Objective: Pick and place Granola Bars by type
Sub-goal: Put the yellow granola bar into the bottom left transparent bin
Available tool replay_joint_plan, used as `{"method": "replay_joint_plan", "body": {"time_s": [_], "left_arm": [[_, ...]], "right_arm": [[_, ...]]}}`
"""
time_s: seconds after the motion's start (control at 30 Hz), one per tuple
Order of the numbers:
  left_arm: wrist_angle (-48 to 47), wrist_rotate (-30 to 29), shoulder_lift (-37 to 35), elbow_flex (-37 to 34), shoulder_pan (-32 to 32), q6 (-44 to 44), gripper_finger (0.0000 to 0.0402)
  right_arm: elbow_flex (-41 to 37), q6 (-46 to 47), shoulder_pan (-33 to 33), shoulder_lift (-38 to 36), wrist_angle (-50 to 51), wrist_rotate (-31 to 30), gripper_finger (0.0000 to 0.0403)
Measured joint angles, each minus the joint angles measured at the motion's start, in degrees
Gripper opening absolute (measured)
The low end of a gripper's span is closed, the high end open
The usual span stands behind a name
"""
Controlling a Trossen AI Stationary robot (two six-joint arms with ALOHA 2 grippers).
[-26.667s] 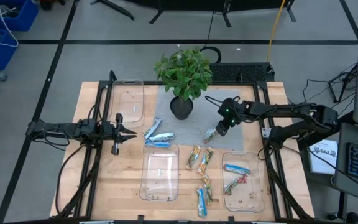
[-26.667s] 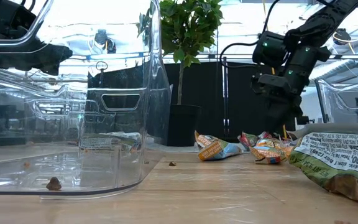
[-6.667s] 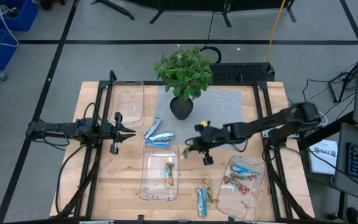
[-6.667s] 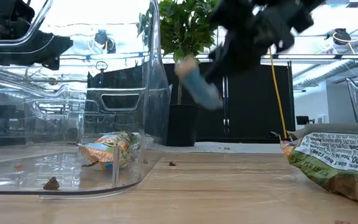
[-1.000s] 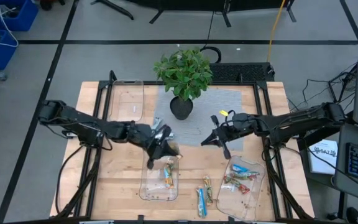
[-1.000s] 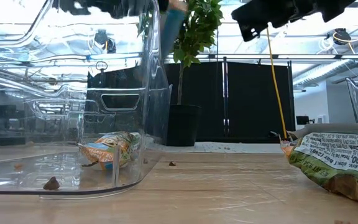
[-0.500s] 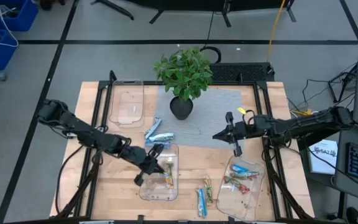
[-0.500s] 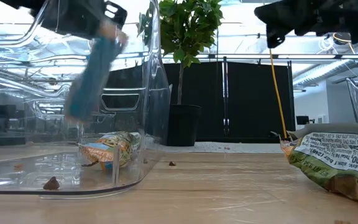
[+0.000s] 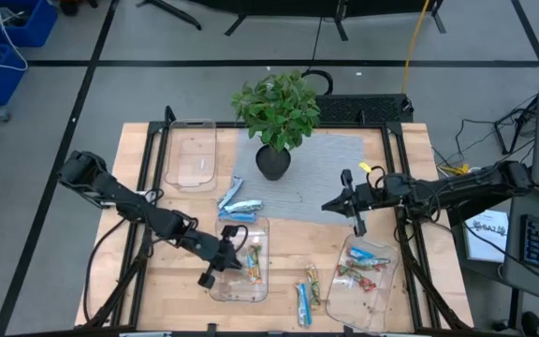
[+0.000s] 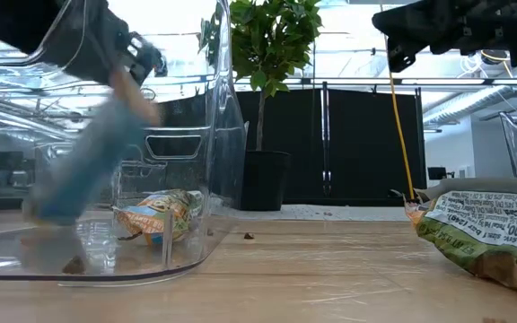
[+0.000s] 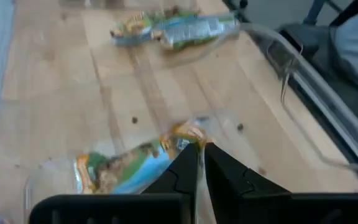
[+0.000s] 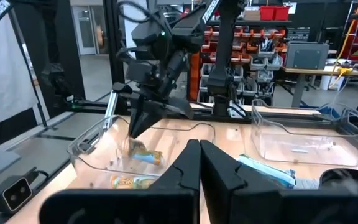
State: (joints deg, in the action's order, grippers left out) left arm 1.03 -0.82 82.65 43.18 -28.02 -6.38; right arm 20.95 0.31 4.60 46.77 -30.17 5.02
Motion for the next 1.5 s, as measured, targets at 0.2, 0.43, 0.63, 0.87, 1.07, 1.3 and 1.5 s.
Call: {"method": "replay_joint_plan", "body": {"time_s": [0.2,0.43,0.63,0.87,1.07,1.3,1.5], "left_arm": [[4.9,-0.8,-1.1,0.0,0.4,2.7,0.0058],[4.5,-0.8,-1.0,0.0,0.6,8.0,0.0066],[4.7,-0.9,-1.0,0.0,1.1,8.1,0.0067],[4.7,-0.8,-1.0,0.0,1.1,9.3,0.0067],[4.7,-0.8,-1.0,0.0,1.1,9.3,0.0067],[4.8,-0.8,-1.0,0.0,0.9,8.5,0.0067],[4.9,-0.8,-1.0,0.0,1.0,7.4,0.0067]], "right_arm": [[6.1,-1.4,1.5,4.2,10.0,-3.4,0.0002],[22.5,-2.8,9.1,18.5,25.9,-3.5,0.0003],[36.1,1.3,16.4,34.4,40.0,-3.3,0.0001],[46.3,5.9,21.6,50.6,48.5,-0.1,0.0000],[50.0,11.9,22.6,57.3,52.4,7.1,0.0000],[50.1,20.6,22.6,58.1,58.1,11.7,0.0000],[49.9,24.0,22.6,58.2,60.7,13.4,0.0000]]}}
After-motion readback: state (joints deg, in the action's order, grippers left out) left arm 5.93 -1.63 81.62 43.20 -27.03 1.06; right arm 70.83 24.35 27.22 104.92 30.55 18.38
